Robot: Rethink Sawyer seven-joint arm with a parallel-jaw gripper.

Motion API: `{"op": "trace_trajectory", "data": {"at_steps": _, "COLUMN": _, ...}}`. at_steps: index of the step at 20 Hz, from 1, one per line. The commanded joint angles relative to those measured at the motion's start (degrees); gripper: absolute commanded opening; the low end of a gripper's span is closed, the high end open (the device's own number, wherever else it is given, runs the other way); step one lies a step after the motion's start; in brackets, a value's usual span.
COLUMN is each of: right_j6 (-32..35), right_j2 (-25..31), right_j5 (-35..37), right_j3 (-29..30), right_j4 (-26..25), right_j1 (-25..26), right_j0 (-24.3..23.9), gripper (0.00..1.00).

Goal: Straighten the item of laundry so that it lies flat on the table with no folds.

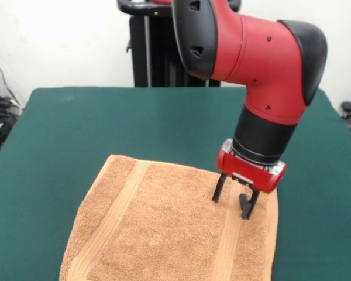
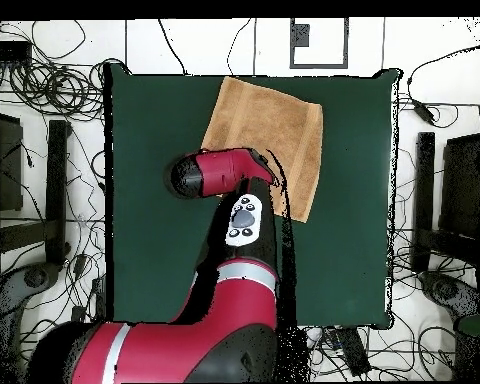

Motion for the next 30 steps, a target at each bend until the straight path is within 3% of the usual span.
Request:
{"op": "trace_trajectory", "data": {"at_steps": 1, "right_j6": 7.6, "right_j2": 4.2, "right_j5": 1.1, "right_j3": 8.7, "right_j4": 3.1, "right_j1": 1.1, "right_j0": 1.1, "gripper": 1.00}}
{"op": "trace_trajectory", "data": {"at_steps": 8, "right_j6": 6.8, "right_j2": 7.3, "right_j5": -2.2, "right_j3": 15.4, "right_j4": 4.9, "right_j1": -1.5, "right_j0": -0.9, "gripper": 1.00}}
{"op": "trace_trajectory", "data": {"at_steps": 12, "right_j6": 8.2, "right_j2": 3.9, "right_j5": -3.3, "right_j3": 10.7, "right_j4": 3.7, "right_j1": 2.3, "right_j0": 1.2, "gripper": 1.00}}
{"op": "trace_trajectory", "data": {"at_steps": 24, "right_j6": 8.4, "right_j2": 3.2, "right_j5": -8.6, "right_j3": 2.1, "right_j4": 3.5, "right_j1": 9.8, "right_j0": 2.5, "gripper": 1.00}}
{"op": "trace_trajectory", "data": {"at_steps": 30, "right_j6": 5.6, "right_j2": 7.1, "right_j5": -7.9, "right_j3": 5.3, "right_j4": 4.2, "right_j1": 6.8, "right_j0": 0.7, "gripper": 1.00}}
